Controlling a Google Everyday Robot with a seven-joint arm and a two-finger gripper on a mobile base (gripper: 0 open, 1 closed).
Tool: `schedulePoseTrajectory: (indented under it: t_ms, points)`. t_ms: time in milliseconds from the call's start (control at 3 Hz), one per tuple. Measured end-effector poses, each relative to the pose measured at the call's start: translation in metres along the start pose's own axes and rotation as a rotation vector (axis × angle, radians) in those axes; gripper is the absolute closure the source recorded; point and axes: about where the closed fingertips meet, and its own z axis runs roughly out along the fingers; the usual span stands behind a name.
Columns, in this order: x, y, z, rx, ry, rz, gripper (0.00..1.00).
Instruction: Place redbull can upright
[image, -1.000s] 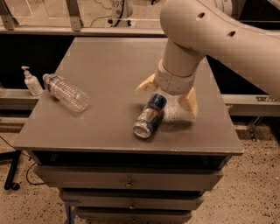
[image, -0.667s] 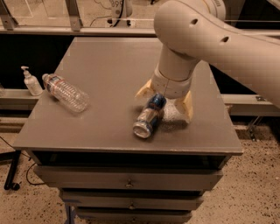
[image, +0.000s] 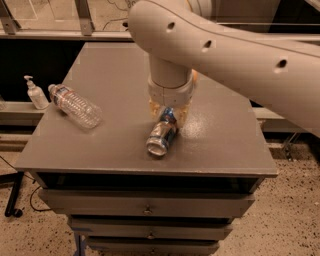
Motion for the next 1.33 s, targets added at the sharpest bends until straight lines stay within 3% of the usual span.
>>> schedulePoseTrajectory:
  t_ms: [333,667,1333]
  points:
    - [0.001,-0.022,-0.007,-0.032,0.022,-0.031,0.83]
    - [0.011,-0.033,-0.028,-0.009,-0.005,-0.046,1.0]
    - [0.032,-0.035,-0.11,0.191,-0.095,-0.078,1.0]
